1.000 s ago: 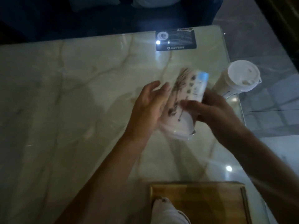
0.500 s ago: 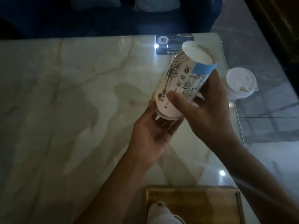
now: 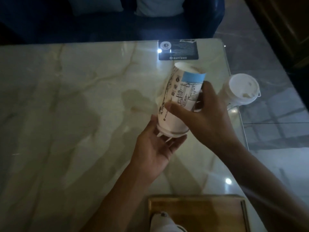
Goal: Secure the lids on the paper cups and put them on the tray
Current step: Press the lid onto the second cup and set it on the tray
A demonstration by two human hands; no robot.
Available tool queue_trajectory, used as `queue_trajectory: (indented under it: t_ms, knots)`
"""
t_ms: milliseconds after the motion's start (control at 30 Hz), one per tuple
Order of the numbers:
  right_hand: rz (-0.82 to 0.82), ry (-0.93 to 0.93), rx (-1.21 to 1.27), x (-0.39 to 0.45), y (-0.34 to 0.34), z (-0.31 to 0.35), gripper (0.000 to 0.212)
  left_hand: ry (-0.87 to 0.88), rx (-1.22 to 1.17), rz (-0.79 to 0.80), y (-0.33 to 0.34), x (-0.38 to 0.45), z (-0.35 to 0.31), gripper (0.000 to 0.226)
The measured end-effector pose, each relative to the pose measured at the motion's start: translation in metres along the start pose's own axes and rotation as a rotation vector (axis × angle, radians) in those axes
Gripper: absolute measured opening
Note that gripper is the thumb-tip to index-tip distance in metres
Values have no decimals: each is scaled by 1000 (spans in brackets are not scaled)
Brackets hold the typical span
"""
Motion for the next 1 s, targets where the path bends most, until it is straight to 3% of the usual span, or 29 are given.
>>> queue_trajectory:
  t_ms: [233, 467, 600, 700, 900, 1000]
  knots:
    - [70, 102, -35, 2, 1, -27, 71, -82, -36, -57, -18, 1, 22, 66]
    - [146, 82, 125, -1, 1, -28, 80, 13, 62, -76, -20, -2, 2, 49]
    - [113, 89, 268, -8, -6, -28, 52, 163, 188, -103, -25, -7, -23, 41]
    - [195, 94, 269, -17, -3, -31, 31, 327, 291, -108, -26, -17, -48, 40]
    - [329, 38, 140, -35, 10, -42, 68, 503, 339, -161, -22, -29, -79, 57]
    - [325, -15, 91, -42, 16, -44, 72, 598, 439, -223, -23, -33, -91, 38]
Point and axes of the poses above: each hand's wrist, its own x-axis towards the middle knuckle, its own y-axis out of the palm, z = x × y, the point moved 8 cm from there along x, towards the middle knuckle, and after that the axes turned 8 degrees about -y, right-handed, at the moved point
